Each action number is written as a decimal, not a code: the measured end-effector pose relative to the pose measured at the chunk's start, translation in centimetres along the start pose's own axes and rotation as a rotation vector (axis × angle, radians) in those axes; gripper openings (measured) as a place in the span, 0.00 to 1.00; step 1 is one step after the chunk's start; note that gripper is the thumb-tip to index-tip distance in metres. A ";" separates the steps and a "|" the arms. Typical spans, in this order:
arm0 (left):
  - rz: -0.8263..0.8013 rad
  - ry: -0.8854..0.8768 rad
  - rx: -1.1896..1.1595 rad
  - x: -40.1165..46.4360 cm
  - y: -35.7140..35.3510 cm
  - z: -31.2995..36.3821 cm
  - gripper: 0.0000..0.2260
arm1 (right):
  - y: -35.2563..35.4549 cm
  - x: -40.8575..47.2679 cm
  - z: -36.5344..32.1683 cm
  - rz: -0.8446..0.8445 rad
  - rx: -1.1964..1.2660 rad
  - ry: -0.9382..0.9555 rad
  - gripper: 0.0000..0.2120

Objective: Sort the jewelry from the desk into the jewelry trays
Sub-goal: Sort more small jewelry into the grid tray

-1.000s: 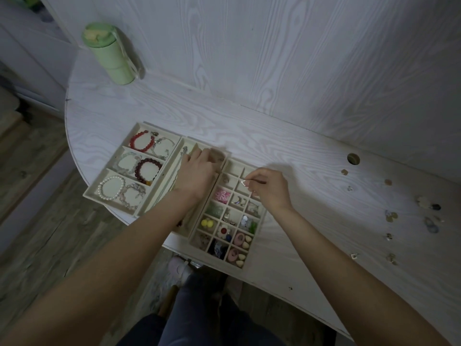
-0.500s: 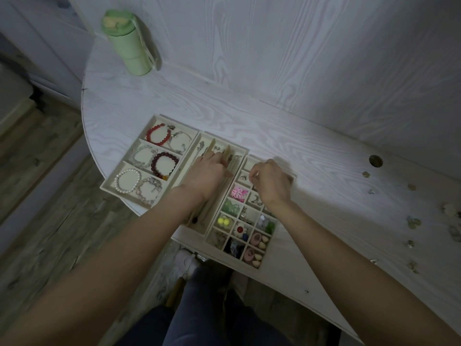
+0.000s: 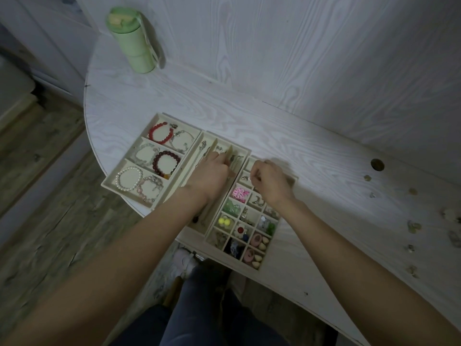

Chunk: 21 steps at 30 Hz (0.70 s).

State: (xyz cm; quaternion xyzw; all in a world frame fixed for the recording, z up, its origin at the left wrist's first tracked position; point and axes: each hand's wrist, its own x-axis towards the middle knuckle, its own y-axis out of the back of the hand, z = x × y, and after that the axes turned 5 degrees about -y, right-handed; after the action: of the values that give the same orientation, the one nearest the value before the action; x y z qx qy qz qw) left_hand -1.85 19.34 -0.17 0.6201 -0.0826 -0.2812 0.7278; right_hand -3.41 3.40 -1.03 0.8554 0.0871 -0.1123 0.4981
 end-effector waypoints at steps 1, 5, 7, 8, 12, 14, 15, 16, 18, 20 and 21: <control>0.002 -0.001 0.003 0.0 0.1 0.1 0.20 | 0.0 0.0 0.0 -0.003 0.014 0.011 0.06; 0.010 -0.011 0.014 0.0 0.3 0.2 0.19 | -0.2 -0.2 0.2 -0.003 0.038 0.039 0.08; 0.007 -0.012 0.015 0.0 0.2 0.2 0.20 | -0.3 -0.3 0.3 -0.005 0.022 0.032 0.08; 0.005 -0.009 0.011 0.0 0.1 0.2 0.20 | -0.3 -0.3 0.3 0.000 0.020 0.030 0.08; 0.011 -0.003 0.003 0.1 -0.1 0.1 0.20 | -0.5 -0.2 0.5 0.028 0.050 0.012 0.07; 0.012 -0.007 0.004 0.1 0.0 0.1 0.20 | -0.5 -0.2 0.6 0.035 0.063 -0.001 0.05; 0.013 -0.009 0.005 0.1 0.0 0.1 0.20 | -0.5 -0.1 0.7 0.034 0.076 -0.005 0.05; 0.015 -0.009 0.007 0.1 0.0 0.1 0.19 | -0.5 -0.2 0.7 0.028 0.091 -0.006 0.05; 0.017 -0.006 0.008 0.1 0.0 0.2 0.19 | -0.5 -0.2 0.7 0.014 0.109 0.005 0.07; 0.017 -0.005 0.012 0.1 0.1 0.2 0.19 | -0.4 -0.3 0.7 0.015 0.108 0.014 0.08; 0.017 -0.006 0.015 0.1 0.1 0.2 0.19 | -0.4 -0.3 0.6 0.016 0.109 0.017 0.08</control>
State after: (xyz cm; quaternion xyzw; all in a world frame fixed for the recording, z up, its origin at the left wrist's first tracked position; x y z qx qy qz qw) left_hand -1.84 19.15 0.00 0.6237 -0.0923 -0.2764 0.7253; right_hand -3.86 3.08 -1.60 0.8830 0.0780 -0.1056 0.4507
